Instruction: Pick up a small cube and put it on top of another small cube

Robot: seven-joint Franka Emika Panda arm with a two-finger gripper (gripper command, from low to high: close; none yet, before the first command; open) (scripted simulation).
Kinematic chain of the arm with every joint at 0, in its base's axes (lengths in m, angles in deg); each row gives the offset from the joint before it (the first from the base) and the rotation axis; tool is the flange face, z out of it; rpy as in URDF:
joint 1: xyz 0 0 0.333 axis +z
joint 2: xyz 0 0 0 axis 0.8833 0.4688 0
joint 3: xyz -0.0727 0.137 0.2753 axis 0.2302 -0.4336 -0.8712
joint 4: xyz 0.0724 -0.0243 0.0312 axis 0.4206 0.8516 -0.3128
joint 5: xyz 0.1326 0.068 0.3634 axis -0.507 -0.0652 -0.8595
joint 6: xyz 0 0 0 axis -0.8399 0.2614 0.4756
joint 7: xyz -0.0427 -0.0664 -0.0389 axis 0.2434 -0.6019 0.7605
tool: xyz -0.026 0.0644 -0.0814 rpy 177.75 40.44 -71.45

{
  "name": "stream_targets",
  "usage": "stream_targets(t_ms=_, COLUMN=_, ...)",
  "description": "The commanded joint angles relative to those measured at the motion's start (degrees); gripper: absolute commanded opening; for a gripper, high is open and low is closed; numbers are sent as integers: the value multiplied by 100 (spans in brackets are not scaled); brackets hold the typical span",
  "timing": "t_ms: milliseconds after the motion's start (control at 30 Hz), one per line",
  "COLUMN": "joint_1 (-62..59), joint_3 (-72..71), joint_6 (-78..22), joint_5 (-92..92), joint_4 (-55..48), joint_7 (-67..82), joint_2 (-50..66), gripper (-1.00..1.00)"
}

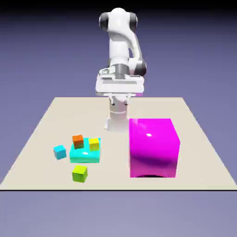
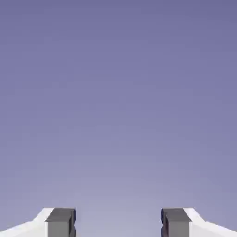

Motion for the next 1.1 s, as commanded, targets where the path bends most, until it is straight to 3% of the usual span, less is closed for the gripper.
stream_targets(t_ms=0, joint_1=-67, joint_3=61, joint_6=-247, joint_5=-51, joint_4=-191, joint_7=13, joint_2=208, gripper=0)
stream_targets(t_ms=1067, joint_1=-2205, joint_3=2010, joint_6=-8136, joint_5=-1676, joint_4=-6284, joint_7=435, joint_2=6853, gripper=0)
